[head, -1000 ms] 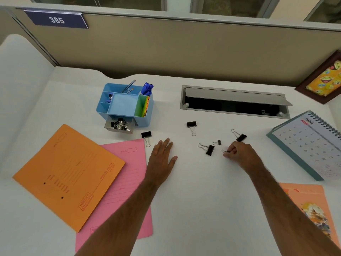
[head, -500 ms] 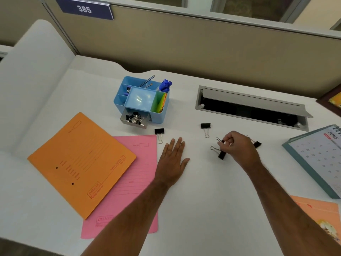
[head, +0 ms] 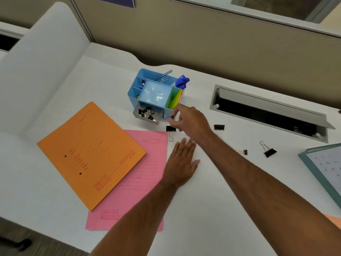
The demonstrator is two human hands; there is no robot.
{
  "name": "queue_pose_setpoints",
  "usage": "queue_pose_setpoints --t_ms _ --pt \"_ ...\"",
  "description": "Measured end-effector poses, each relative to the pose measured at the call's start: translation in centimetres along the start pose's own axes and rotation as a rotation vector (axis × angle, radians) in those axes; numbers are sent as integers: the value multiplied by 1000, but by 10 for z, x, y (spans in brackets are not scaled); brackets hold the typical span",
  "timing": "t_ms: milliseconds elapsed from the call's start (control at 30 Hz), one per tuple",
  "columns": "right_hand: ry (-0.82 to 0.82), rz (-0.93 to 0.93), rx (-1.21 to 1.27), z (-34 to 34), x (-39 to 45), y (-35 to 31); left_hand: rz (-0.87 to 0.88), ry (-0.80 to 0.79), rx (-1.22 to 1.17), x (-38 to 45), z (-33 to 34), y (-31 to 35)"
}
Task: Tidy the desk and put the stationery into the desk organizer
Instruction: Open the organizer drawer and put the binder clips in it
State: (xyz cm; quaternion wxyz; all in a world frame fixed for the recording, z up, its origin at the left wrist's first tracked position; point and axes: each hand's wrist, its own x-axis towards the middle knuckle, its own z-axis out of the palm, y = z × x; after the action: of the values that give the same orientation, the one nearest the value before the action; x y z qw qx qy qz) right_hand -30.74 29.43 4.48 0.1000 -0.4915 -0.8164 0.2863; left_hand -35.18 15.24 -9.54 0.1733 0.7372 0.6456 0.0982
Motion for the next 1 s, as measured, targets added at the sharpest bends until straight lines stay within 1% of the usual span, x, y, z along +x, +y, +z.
queue_pose_setpoints --t_ms 133,300,433,533,733,1000 --pt "19 -102 -75 17 20 -24 1 -8 -20 0 -4 1" --pt "37 -134 -89 32 36 -38 7 -4 -39 -2 -8 2" --pt "99 -146 -66 32 28 -29 12 11 -42 -1 -5 2" --pt "153 -122 -18 24 8 -5 10 24 -23 0 -1 1" --pt "247 83 -9 7 -52 74 27 61 -1 1 3 -2" --pt "262 314 60 -18 -128 177 21 63 10 0 2 -1"
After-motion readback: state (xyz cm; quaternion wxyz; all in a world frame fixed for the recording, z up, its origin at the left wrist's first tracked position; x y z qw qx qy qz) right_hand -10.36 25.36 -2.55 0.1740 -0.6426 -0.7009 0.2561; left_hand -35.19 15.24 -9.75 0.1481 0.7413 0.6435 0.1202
